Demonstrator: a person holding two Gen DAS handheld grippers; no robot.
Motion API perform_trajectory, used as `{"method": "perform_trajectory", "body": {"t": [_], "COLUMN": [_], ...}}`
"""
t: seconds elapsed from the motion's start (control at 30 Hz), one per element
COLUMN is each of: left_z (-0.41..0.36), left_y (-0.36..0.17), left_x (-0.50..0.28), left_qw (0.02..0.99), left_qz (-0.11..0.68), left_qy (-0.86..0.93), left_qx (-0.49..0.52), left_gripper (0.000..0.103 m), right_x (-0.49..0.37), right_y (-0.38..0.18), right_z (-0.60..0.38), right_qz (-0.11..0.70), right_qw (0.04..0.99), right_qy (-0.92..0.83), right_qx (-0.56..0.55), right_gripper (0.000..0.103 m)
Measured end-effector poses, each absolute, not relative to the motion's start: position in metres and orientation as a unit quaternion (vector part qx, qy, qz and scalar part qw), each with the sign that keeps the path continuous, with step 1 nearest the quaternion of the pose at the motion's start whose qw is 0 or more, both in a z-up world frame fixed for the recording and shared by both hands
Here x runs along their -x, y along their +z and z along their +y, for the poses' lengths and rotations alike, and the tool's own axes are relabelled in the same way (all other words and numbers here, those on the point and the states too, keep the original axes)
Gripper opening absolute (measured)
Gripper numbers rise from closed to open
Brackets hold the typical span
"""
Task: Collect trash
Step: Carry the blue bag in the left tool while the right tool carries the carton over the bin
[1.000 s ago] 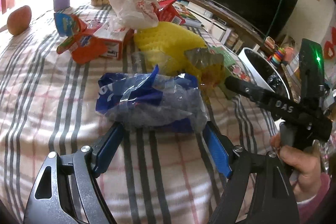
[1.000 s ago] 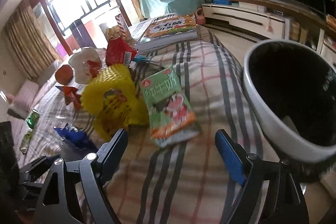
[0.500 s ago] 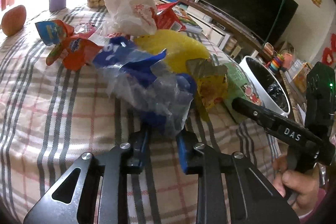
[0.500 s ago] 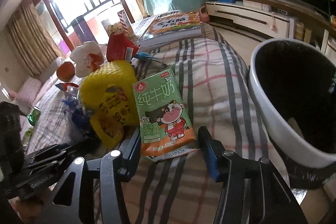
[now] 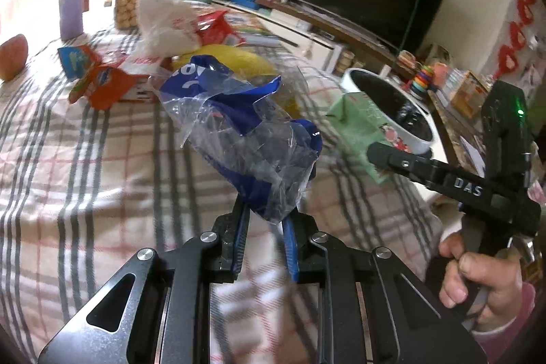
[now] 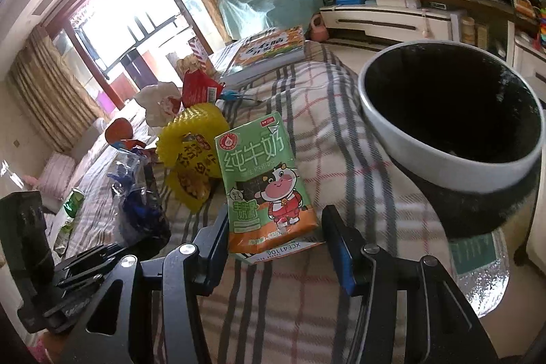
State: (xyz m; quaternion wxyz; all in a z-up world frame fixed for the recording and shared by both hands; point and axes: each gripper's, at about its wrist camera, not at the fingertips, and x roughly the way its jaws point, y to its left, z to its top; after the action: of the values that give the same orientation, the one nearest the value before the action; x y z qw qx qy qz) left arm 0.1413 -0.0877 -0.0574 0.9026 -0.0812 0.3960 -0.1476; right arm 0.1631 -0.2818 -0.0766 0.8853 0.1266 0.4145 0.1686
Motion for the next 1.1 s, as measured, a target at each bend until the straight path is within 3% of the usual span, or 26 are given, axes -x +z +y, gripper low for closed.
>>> {"method": "perform_trajectory", "body": {"t": [1.1], "left_z": [-0.192], "left_y": [-0.036], "left_x": [-0.163], "left_qw": [0.891], "left_qz": [0.381], "left_qy": [-0.248], "left_qx": [-0.002], "left_gripper": [0.018], "right_x": [-0.142], "right_y": [-0.049], "right_z": [-0.370], "right_qz": [0.367], "right_qw": [0.911], "right_qy": [0.087], "right_qx": [-0.167], "right_gripper": [0.053]}}
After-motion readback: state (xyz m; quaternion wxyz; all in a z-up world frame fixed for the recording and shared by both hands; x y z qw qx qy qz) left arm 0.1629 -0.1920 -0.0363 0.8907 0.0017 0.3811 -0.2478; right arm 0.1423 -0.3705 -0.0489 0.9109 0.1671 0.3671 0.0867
